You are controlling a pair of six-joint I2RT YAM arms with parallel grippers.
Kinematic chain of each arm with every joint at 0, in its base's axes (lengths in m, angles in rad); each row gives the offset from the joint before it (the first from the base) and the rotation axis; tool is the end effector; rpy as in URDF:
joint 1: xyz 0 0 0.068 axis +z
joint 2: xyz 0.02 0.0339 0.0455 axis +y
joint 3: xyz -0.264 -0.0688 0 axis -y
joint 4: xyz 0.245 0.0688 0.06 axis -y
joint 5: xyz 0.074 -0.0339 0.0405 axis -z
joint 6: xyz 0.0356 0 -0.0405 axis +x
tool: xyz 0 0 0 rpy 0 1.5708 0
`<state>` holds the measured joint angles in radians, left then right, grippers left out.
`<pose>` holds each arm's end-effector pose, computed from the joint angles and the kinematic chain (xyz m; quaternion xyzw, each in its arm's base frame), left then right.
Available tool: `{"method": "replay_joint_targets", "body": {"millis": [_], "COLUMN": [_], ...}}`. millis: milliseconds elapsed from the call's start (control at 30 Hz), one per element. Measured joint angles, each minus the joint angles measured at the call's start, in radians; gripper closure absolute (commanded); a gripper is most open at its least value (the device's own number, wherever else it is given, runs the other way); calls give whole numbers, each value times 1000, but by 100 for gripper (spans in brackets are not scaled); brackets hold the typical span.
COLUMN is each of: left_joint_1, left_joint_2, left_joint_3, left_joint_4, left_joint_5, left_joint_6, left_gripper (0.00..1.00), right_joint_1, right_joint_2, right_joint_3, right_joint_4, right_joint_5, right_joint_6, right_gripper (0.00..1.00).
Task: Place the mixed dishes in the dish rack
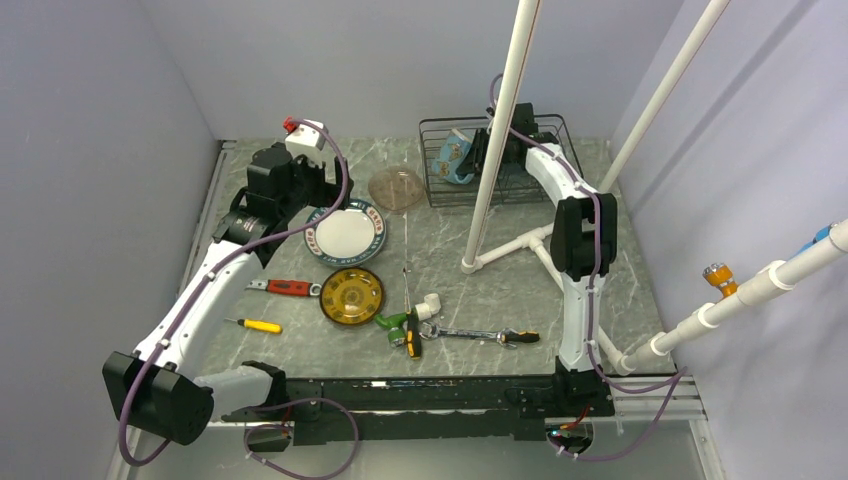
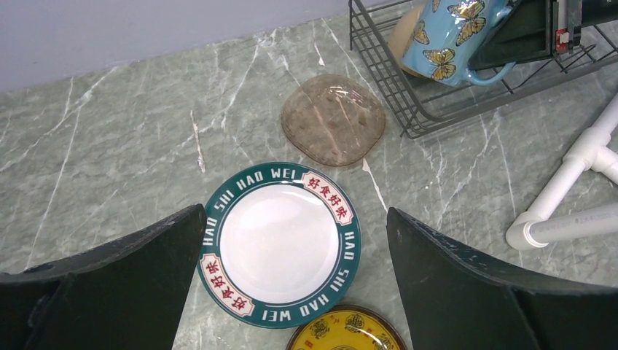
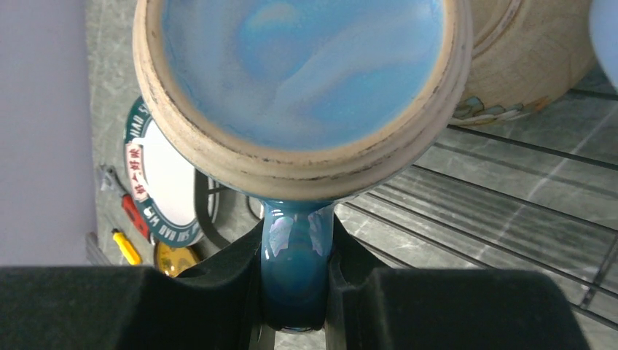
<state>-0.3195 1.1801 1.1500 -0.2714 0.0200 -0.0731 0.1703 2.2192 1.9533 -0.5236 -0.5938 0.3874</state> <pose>0.2569 -0.0857 0.3777 0.1048 0.7984 -0.1235 0.5799 0.4938 0.1051 0.2439 -0.0150 0.8911 0.3603 0.2756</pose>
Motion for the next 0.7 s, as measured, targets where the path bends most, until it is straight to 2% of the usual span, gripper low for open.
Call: {"method": "replay_joint_targets", "body": {"millis": [333,700], "left_joint_1": [0,0], "left_joint_2": [0,0], "left_joint_3": [-6,-17], "left_joint_4": [5,19], "left_joint_5": [0,-3], "left_joint_6": [2,3], "left_gripper": [1,1], "right_joint_1": [21,141], "right_joint_2": [5,8], "right_joint_3": [0,-48], "right_joint_4": [-13,4], "right_joint_5": [96,294], "right_joint_6": [-172,-471], "right_gripper": [100,100]}}
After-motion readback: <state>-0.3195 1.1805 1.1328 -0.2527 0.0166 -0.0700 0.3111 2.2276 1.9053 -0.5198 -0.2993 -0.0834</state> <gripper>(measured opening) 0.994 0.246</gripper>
